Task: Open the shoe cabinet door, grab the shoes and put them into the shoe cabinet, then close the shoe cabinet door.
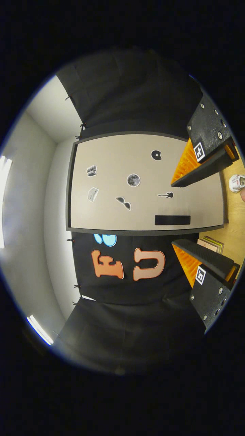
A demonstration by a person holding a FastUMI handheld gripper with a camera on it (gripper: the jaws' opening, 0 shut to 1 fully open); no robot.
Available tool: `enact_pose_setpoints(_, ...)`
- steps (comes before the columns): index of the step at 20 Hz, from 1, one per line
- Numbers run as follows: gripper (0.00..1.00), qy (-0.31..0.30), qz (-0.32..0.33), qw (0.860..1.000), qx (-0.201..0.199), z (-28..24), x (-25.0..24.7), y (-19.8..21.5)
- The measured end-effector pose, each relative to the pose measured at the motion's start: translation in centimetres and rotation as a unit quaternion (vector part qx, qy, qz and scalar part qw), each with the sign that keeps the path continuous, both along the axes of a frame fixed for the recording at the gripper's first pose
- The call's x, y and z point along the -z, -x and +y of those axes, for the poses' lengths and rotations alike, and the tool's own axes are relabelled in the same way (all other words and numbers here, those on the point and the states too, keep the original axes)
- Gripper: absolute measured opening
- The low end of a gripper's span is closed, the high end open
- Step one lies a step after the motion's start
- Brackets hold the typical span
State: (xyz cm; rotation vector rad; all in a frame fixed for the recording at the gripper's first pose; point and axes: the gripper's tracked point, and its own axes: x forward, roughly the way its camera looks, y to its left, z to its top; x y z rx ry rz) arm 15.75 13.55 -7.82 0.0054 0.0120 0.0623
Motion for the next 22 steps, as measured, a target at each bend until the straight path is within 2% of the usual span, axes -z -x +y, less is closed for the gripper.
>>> enact_pose_setpoints(6,0.92,0.007,0.015,1.000,-0.010,1.2,3.5,-6.2)
enact_pose_setpoints(12,0.82,0.011,0.046,0.999,-0.016,1.8,7.8,-11.6)
enact_pose_setpoints(17,0.73,0.004,0.060,0.998,-0.022,2.2,9.8,-15.0)
enact_pose_setpoints(20,0.67,0.002,0.068,0.997,-0.027,2.8,10.4,-15.9)
enact_pose_setpoints(22,0.60,0.011,0.053,0.998,-0.029,3.1,10.0,-16.1)
